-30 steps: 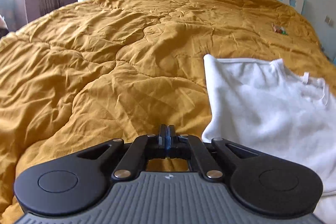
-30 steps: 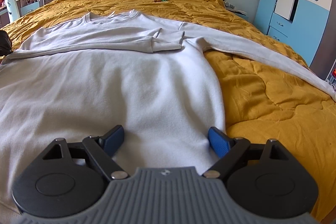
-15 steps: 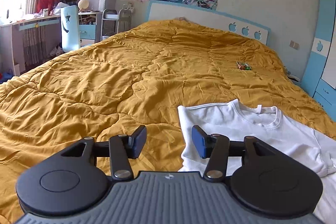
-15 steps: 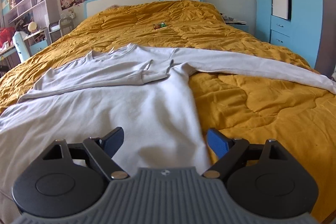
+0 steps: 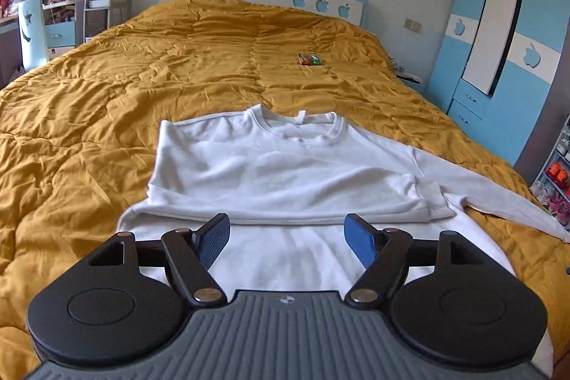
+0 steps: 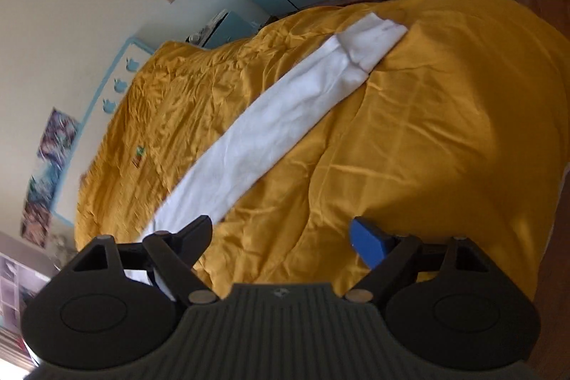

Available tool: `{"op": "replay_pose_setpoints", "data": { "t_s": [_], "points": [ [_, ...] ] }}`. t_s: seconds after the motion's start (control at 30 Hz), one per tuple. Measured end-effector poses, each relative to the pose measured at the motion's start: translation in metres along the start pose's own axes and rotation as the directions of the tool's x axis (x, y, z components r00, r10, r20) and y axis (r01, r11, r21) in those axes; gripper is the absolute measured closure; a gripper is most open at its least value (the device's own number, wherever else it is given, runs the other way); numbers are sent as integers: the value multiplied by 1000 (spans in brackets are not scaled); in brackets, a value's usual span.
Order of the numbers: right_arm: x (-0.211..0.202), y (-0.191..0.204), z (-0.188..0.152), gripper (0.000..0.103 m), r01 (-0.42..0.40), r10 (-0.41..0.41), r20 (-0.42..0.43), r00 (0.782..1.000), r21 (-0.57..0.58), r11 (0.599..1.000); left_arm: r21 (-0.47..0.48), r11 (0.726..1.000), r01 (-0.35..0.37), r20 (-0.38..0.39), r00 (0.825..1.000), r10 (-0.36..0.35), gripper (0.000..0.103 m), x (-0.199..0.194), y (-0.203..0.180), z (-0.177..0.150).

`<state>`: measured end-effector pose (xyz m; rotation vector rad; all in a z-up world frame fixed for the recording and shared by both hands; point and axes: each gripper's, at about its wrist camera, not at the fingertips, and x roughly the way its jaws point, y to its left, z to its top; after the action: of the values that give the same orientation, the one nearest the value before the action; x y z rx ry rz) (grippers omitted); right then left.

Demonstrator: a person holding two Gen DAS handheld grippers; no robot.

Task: Fold small clothes
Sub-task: 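Grasp the other sleeve cuff with the right gripper and lift it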

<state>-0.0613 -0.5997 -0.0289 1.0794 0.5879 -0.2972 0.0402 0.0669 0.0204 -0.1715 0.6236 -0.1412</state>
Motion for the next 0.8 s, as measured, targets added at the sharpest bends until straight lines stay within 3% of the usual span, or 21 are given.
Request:
{"op": "replay_pose_setpoints", "data": {
  "t_s": [0.13,0.2,0.27,0.33,0.43,0.53,0.67,0.77,0.8],
  "points": [
    [13,-46,34,25,-123,111,58,992,286,950,-14,1000,3,-27,1000,-3,17,4,-9,-7],
    [19,-67,46,38,-130,98,100,990,402,906,-21,1000,-6,-55,998,4,17,7,-10,-10],
    [25,-81,53,58,-128,76,127,989,472,872,-35,999,-10,-84,996,7,17,11,-9,-14],
    [32,-89,64,66,-138,74,147,986,500,855,-49,999,-16,-109,994,11,17,14,-8,-18],
    [37,-92,76,66,-184,93,205,974,490,852,-51,998,-31,-140,990,24,17,17,-7,-22],
    [48,-90,86,70,-174,83,214,973,452,875,-49,997,-51,-146,988,43,17,17,-5,-25],
    [59,-81,90,96,-104,4,230,973,423,900,-35,995,-93,-137,987,87,17,14,-5,-25],
    [54,-63,90,100,-54,-26,269,963,285,957,-19,994,-110,-125,986,107,17,14,-4,-23],
    [52,-49,90,100,5,-59,280,958,189,982,-16,993,-121,-128,985,118,17,15,-4,-23]
  ]
}}
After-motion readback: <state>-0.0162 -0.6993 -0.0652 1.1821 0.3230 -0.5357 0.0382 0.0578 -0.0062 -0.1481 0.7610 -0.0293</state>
